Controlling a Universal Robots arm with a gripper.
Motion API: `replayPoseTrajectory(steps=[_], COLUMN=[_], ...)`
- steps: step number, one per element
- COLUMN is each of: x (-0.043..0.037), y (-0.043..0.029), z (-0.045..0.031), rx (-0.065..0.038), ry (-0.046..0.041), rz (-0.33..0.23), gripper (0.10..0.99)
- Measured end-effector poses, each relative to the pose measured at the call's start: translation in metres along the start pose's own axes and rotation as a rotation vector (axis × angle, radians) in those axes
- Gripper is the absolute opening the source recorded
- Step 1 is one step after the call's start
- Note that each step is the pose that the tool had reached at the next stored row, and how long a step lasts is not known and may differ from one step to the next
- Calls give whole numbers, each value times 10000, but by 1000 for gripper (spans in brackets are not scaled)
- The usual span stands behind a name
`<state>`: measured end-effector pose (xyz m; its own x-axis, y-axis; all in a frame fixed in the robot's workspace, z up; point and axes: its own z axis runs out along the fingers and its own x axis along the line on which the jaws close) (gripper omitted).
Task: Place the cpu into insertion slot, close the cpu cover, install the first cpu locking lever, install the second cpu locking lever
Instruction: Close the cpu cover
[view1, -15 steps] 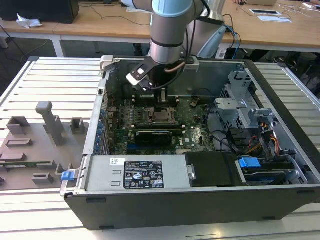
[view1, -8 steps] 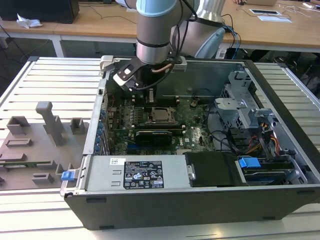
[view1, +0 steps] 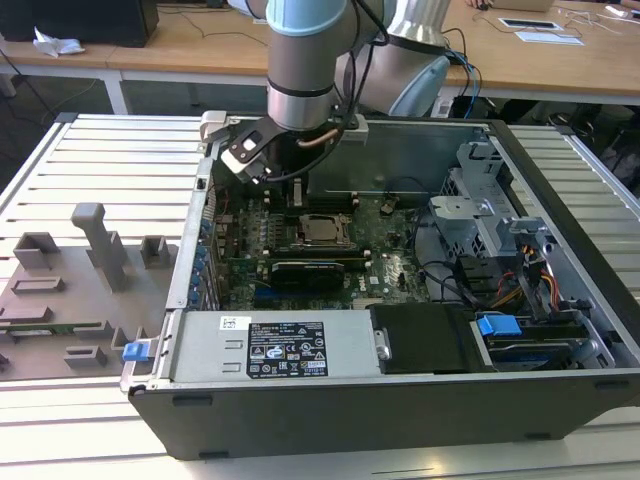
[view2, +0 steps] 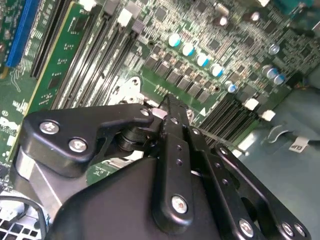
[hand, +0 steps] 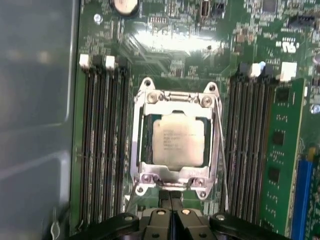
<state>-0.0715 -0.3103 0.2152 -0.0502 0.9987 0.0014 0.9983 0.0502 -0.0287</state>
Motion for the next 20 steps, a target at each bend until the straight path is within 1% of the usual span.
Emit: replayPoseTrajectory(steps=[1,2,4,7,10,12,14,16,17,18,20], x=[-3,-4,-4,-4,-5,-6,-12,-17,-20,-22,-21], y=[46,75,77,79,80,99,180,246,308,320,314], z=[-1,4,17,60,73,73,71,69,70,70,69], rx=[11,17,23,24,26,23,28,44,71,79,75], ry=[0,3,5,20,38,63,108,157,193,206,206], rz=[-2,-1,-1,-1,-3,-4,-4,-7,-6,-8,-5], gripper=[110,110,110,110,110,110,110,110,110,110,110])
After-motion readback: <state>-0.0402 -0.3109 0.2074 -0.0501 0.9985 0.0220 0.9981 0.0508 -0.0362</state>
